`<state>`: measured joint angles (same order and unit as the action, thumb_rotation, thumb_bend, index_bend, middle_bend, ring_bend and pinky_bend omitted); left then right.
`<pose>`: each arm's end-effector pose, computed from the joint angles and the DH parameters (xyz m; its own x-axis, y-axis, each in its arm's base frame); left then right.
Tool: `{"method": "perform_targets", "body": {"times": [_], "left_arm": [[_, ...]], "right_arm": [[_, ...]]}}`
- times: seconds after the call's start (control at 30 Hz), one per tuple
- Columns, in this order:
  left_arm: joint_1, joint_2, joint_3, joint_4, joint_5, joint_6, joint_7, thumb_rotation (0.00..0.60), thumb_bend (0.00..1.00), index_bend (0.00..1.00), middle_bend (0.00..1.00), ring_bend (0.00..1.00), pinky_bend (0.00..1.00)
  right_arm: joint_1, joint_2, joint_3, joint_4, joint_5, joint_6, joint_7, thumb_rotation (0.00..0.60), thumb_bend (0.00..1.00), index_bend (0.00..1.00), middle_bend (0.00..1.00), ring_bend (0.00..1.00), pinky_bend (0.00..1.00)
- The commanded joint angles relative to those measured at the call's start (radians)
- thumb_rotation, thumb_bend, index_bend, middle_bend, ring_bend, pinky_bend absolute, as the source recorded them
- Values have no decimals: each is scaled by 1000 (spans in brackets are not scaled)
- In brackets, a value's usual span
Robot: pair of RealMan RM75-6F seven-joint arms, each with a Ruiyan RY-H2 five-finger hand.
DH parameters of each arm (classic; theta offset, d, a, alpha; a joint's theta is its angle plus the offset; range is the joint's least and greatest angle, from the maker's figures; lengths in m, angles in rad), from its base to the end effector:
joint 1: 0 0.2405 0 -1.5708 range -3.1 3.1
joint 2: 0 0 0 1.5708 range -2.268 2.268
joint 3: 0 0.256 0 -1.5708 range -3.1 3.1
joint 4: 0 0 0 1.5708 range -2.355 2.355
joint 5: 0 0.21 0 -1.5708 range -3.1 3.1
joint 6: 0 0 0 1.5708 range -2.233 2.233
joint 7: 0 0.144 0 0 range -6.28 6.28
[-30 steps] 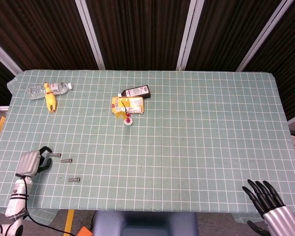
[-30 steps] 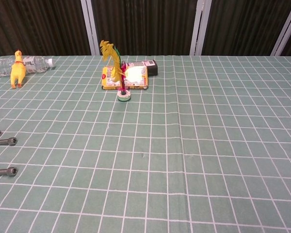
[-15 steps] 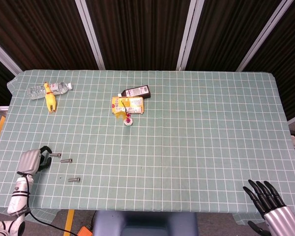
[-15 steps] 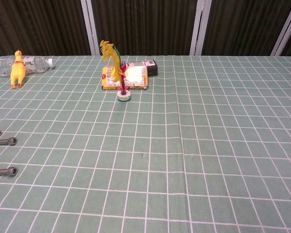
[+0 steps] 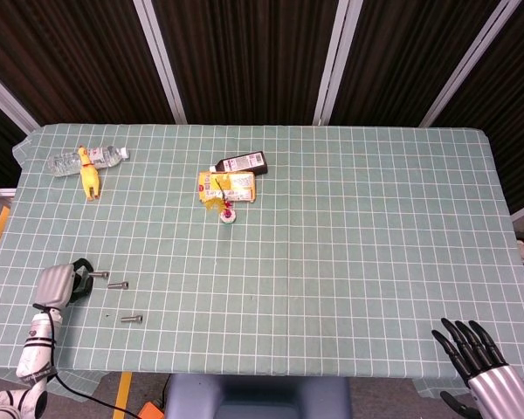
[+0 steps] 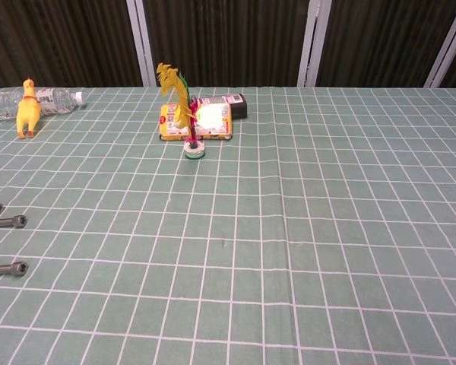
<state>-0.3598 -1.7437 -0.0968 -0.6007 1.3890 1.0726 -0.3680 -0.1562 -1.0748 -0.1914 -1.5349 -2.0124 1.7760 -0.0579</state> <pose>-0.3914 0.2939 0.0305 0.3624 0.1760 0.9152 0.9229 0.0691 -0.3787 -0.2855 -0.0465 0.1577 0.4734 -0.0555 0.8791 -0.8484 -0.2970 0.4381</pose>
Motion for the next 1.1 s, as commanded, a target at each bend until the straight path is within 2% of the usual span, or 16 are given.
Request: {"method": "perform_targets", "body": {"times": [0.03,0.43,0.83,1.1], "left_arm": [[-1,1,-1,-2,-2,-3,1,600,451,490,1000,1000,1000],[-2,5,-2,-20,4,23,4,600,454,551,1000,1000,1000],[0,61,-13,-121,9,75,31,600,458,551,1000,1000,1000],[-10,105,12,-165,60,143,184,600,465,535,1000,1000,1000]], "right_arm": [[0,0,1,1,0,2,2,600,179,0,0,0,0],[0,1,1,-1,3,-2,2,600,180,0,0,0,0],[-1,0,-1,-2,0,-8,-4,600,180,0,0,0,0],[-1,3,-4,-10,9,-26,-17,600,180,0,0,0,0]]}}
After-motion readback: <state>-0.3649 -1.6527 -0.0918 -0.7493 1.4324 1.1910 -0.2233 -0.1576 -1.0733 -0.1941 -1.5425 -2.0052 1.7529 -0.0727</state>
